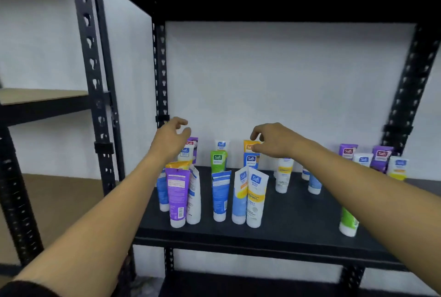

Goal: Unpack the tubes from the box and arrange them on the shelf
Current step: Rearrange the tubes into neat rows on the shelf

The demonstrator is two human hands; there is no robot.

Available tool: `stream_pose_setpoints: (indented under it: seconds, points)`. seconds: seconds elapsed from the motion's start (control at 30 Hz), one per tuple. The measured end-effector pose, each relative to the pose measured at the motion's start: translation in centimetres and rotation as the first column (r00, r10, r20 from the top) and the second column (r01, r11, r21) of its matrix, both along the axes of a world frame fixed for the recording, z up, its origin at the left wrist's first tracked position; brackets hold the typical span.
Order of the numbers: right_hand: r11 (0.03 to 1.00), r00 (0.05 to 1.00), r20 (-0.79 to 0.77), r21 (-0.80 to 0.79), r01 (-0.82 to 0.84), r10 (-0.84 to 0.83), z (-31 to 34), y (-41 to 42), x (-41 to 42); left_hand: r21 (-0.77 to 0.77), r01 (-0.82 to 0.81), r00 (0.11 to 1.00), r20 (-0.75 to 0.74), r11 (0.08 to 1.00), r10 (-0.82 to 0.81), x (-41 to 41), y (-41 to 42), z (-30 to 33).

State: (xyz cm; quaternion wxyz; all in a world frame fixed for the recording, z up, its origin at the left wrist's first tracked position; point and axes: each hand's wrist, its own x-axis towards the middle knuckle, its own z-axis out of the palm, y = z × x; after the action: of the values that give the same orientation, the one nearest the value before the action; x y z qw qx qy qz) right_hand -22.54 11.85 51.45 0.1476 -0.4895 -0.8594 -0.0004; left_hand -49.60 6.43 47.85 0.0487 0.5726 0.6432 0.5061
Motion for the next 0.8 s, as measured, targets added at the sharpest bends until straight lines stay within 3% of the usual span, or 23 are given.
stream_pose_setpoints:
  seconds: [0.33,0.8]
  points:
    - [0.997,0.997,-0.033,-0.012,0.071,-0.072,-0.6,-1.1,8.6,-0.136,0.222,0.942,-0.226,0.966,-0.248,10.0,0.8,-0.5]
    - [0.965,0.963,0.103,-0.063,0.254,-0.247,-4.0,-1.7,18.3,-0.295,0.318,0.832,-0.370,0.901,-0.415,15.5,0.2,-2.7]
